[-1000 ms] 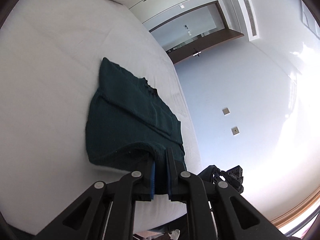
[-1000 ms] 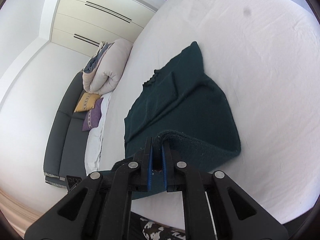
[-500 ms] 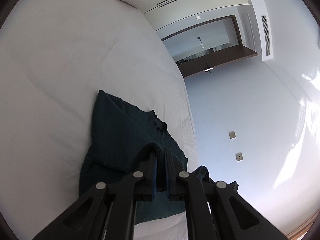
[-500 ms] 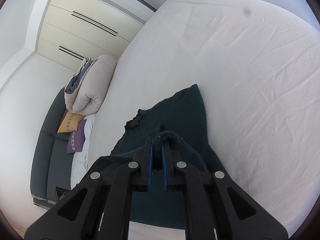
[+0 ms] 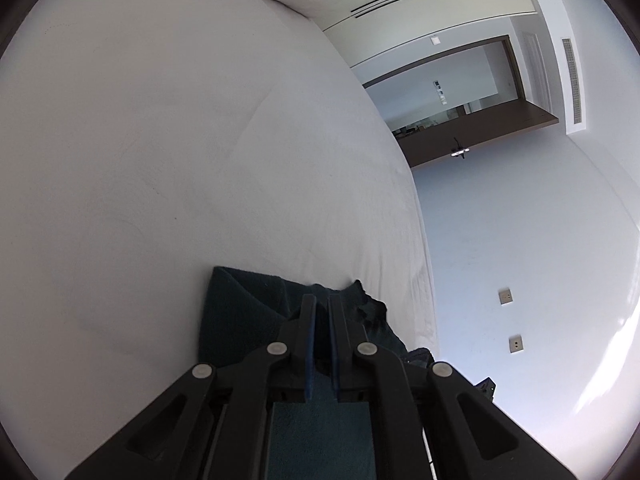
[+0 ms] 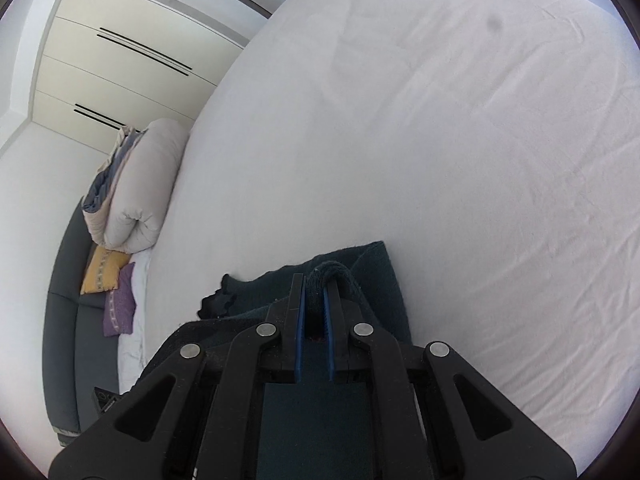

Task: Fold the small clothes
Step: 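Lay the hem over the collar and open both grippers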

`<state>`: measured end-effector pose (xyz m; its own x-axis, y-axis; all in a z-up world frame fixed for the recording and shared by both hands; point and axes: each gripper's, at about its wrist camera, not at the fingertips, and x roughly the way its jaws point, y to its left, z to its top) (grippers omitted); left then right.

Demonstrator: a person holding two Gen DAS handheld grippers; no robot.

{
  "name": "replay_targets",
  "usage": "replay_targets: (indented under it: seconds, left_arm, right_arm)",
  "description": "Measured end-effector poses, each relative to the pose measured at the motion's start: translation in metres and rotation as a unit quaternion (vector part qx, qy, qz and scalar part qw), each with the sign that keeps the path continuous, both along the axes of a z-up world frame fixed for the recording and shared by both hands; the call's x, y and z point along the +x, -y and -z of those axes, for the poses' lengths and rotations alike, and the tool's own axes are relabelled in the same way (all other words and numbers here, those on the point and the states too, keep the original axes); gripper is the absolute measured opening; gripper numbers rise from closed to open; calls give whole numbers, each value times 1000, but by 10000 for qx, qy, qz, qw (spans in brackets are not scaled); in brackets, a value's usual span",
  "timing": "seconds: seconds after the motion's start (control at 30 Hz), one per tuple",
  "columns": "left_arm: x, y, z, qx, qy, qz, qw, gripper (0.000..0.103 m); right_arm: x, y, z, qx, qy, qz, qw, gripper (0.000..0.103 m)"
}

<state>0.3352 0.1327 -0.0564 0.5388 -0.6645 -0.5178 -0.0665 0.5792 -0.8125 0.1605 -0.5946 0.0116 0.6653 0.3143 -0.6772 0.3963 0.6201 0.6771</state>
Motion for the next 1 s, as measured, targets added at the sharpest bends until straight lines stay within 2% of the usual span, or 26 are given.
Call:
replay_targets:
  seconds: [0.07,0.1,0.13,0.17,0.2,0.23,0.3,0.37,0.4,0.43,0.5,0.57,0.67,0.77,0.83,0.87,0.9,1.0]
  left_arm:
    - [4,-7,15,123,-206,-216,9995,14]
    - [3,-11,21,109,-261,-265,9992,26]
    - [-2,-15,25,31,-269,-311,9991,35]
    - [-9,-17,26,-19,-245,-329,9992,38]
    - [-16,-17,25,33,-220,-284,9994,40]
    - [-24,-14,23,149,-178,-209,9995,40]
    - [-42,-6,17,348,-35,12,9994,40]
    - [-58,5,13,660,65,226,9975,40]
    - [-64,10,12,849,110,311,9958,47]
    - [-69,15,12,1035,159,368,9938,59]
    - [-80,25,14,1346,220,490,9894,73]
    - [-89,32,18,1540,216,561,9862,74]
    - [-96,40,25,1753,216,675,9820,74]
    - [-103,47,29,1963,151,769,9774,58]
    - [-108,46,29,2053,157,699,9761,42]
    - [-109,42,30,2060,137,663,9762,38]
    - [-111,39,31,2046,114,611,9769,28]
    - [-114,36,30,1992,109,577,9782,21]
  right_arm:
    - [11,-2,14,-77,-184,-57,9998,13]
    - [16,-3,16,-186,-234,-60,9995,16]
    - [15,-6,16,-304,-185,-52,9994,27]
    - [11,-9,13,-428,-66,-51,9990,51]
    - [9,-12,8,-602,59,-44,9982,69]
    - [5,-14,4,-774,133,11,9969,92]
    - [-1,-17,-4,-1061,233,-9,9941,93]
    - [-7,-17,-8,-1047,195,-86,9943,93]
    - [-12,-17,-11,-1033,201,-94,9944,92]
    - [-19,-16,-14,-1070,216,-63,9940,92]
    - [-36,-21,-19,-1155,315,-89,9928,91]
    - [-51,-30,-20,-1243,292,-198,9916,88]
    - [-65,-50,-17,-1717,109,-560,9835,80]
    - [-83,-64,-12,-2190,-88,-866,9718,68]
    - [-91,-71,-8,-2274,-151,-1014,9684,62]
    - [-93,-76,-6,-2325,-198,-1074,9664,56]
    - [-96,-80,-2,-2378,-243,-1124,9645,53]
    - [-112,-87,6,-2417,-336,-1213,9621,41]
